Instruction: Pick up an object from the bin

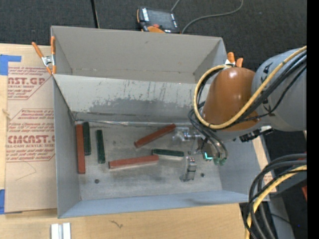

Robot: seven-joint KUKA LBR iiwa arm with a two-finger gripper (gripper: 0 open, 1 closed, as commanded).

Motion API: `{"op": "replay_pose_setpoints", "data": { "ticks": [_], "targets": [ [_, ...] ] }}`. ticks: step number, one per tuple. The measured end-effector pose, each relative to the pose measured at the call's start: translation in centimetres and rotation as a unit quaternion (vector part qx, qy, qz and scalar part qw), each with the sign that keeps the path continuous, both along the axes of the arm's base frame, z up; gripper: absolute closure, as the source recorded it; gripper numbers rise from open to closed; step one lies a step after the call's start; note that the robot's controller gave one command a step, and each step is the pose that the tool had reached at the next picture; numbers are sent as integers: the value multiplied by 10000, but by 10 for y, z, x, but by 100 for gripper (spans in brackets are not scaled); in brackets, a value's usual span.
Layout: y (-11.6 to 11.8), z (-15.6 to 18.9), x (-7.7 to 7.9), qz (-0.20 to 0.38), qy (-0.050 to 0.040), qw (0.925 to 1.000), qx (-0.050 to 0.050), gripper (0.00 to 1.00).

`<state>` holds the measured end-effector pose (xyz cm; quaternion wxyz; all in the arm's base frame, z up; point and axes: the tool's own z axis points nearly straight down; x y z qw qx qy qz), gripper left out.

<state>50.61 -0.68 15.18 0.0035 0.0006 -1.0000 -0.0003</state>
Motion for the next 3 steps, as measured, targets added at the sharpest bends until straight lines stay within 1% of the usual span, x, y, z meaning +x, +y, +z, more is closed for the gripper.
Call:
{"op": "replay_pose_setpoints", "data": {
  "ticks": [1, 2, 3],
  "targets": [
    [14, -83, 58, 776, -81, 9970, 2, 0],
    [14, -79, 58, 776, -83, 9969, 2, 100],
    [14, -82, 56, 775, -43, 9970, 4, 0]
  ]
}}
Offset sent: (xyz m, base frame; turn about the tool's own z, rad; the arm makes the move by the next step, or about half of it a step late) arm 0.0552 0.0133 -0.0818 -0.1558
